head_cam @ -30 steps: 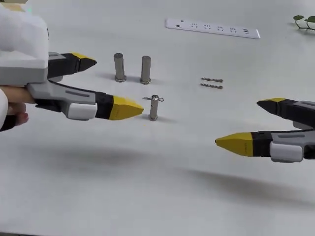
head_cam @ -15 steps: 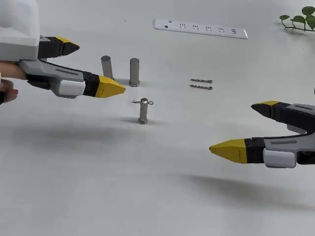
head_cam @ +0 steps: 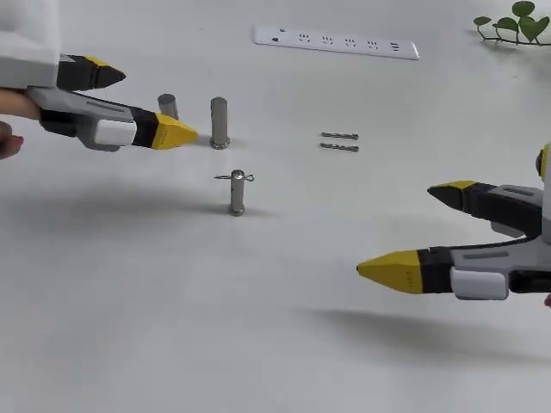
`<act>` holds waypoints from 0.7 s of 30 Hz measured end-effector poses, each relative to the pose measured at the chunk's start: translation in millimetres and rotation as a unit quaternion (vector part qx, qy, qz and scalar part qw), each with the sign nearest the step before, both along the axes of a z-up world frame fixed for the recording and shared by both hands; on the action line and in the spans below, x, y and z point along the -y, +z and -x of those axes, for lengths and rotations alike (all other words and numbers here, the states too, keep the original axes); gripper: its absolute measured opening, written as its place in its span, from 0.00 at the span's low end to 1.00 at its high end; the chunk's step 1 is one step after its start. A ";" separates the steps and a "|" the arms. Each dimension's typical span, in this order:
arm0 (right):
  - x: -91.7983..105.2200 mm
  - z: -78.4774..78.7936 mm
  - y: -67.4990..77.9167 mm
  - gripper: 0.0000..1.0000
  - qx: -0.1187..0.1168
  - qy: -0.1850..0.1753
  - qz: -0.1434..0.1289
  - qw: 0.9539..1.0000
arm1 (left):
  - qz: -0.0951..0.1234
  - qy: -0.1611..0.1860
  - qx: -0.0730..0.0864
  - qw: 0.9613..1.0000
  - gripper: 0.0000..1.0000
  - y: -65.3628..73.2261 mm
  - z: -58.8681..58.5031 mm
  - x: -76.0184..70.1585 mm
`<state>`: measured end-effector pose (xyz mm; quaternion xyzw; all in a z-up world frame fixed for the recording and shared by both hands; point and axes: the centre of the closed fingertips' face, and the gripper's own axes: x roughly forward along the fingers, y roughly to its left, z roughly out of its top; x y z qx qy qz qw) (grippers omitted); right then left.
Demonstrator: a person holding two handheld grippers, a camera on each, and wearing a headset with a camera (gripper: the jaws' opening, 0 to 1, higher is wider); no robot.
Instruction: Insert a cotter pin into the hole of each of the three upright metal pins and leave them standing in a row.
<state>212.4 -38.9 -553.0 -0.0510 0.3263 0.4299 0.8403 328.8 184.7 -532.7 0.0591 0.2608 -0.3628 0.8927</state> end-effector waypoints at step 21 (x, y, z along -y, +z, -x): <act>-1.6 2.1 3.5 0.98 0.000 -0.008 -0.001 1.000 | 0.002 0.018 -0.001 1.000 0.37 -22.4 -26.4 5.5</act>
